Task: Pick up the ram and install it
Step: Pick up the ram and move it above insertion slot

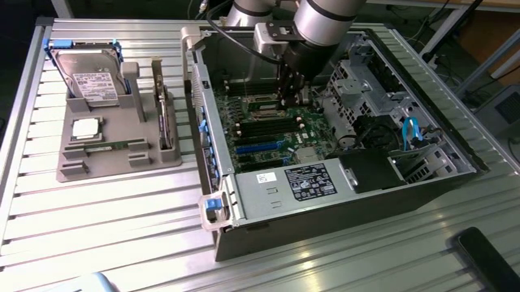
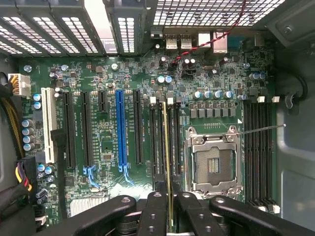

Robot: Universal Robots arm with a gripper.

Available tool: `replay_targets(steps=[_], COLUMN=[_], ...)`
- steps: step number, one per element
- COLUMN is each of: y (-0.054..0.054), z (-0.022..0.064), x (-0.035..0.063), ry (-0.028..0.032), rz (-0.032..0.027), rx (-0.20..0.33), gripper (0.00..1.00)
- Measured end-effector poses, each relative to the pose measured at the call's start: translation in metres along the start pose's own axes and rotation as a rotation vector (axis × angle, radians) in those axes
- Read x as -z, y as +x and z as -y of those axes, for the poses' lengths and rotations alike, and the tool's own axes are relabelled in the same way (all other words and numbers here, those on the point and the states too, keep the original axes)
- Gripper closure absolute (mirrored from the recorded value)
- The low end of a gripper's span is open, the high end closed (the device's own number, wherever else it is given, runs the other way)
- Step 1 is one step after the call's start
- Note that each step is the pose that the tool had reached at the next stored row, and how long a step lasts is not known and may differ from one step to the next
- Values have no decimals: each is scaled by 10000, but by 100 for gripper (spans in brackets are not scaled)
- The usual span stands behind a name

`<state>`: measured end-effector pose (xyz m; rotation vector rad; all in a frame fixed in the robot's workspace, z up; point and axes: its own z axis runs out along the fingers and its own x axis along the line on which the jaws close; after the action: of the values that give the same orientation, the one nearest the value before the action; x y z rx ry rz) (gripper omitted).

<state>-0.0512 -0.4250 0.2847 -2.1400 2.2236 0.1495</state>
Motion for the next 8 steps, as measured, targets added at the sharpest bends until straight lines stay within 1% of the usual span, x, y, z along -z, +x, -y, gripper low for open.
replay_targets(steps=[1,4,8], y=[-1,4,7], z=[0,2,4], x=[-3,-43,-100], ry=[-1,4,17], rz=[-2,-93,-169], rx=[0,-3,-4], gripper=[86,86,86])
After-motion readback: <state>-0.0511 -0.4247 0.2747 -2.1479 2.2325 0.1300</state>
